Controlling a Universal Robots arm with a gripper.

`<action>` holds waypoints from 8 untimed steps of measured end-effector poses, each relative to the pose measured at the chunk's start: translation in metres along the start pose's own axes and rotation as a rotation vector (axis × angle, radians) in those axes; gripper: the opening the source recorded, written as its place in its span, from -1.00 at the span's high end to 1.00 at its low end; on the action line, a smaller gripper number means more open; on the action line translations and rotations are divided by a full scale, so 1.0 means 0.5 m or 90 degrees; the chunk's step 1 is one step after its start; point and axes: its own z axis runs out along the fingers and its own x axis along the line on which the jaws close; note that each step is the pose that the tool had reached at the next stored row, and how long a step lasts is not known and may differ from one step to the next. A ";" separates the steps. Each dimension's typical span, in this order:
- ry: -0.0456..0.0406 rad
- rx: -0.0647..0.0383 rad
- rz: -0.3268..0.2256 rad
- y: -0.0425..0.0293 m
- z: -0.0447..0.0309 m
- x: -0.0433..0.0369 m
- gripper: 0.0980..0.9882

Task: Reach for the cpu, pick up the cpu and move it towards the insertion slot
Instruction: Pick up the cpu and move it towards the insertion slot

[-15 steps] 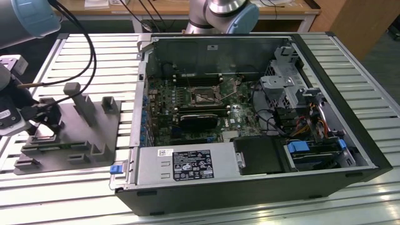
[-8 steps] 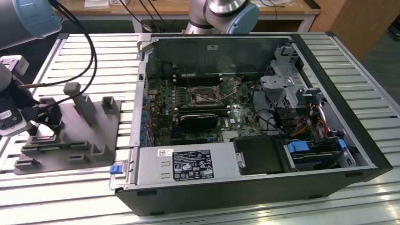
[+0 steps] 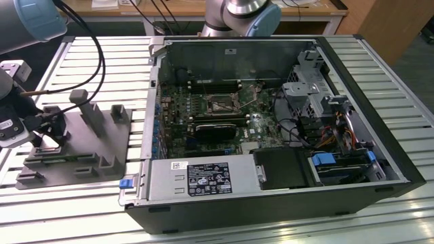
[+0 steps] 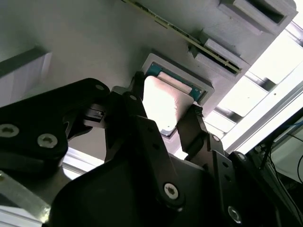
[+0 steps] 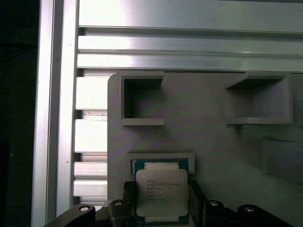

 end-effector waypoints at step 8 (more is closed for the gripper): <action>-0.0001 0.000 0.000 0.000 0.000 0.000 0.02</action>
